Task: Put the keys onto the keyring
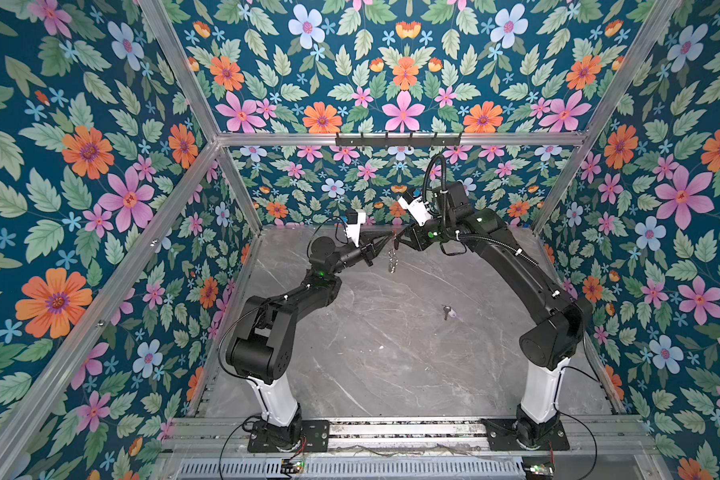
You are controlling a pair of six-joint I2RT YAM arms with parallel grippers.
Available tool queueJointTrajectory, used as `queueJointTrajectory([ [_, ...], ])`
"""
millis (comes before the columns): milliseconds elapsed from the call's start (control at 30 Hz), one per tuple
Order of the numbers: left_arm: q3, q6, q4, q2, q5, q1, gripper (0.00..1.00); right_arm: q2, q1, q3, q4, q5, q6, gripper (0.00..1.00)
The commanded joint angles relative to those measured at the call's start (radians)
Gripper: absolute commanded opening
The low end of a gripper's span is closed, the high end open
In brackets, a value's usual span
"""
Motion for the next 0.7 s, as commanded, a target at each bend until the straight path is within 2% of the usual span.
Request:
queueJointTrajectory([
  [0,0.007,-0.041,0.110,0.003,0.003,-0.001,0.00,-0.023,-0.019,-0.009,0.055,-0.064,0.080,0.37],
  [67,0.017,-0.047,0.114,0.005,0.007,-0.001,0.00,-0.040,-0.048,-0.033,0.090,-0.127,0.144,0.37],
  [167,0.027,-0.085,0.144,0.014,0.009,-0.001,0.00,-0.079,-0.113,-0.107,0.219,-0.301,0.287,0.40],
  [233,0.033,-0.131,0.178,0.027,0.004,-0.001,0.00,-0.112,-0.159,-0.185,0.377,-0.422,0.414,0.40],
  [300,0.032,-0.178,0.209,0.040,-0.011,-0.001,0.00,-0.139,-0.186,-0.257,0.515,-0.485,0.515,0.40],
  [400,0.038,-0.258,0.239,0.054,-0.043,-0.002,0.00,-0.165,-0.197,-0.306,0.565,-0.504,0.553,0.41],
  [467,0.066,-0.308,0.186,0.060,-0.040,-0.002,0.00,-0.177,-0.198,-0.330,0.569,-0.504,0.555,0.41],
  [533,0.085,-0.302,0.128,0.055,-0.027,-0.006,0.00,-0.184,-0.197,-0.362,0.602,-0.500,0.574,0.41],
  [667,0.014,-0.224,0.174,0.020,-0.085,-0.016,0.00,-0.157,-0.196,-0.364,0.629,-0.502,0.606,0.40],
])
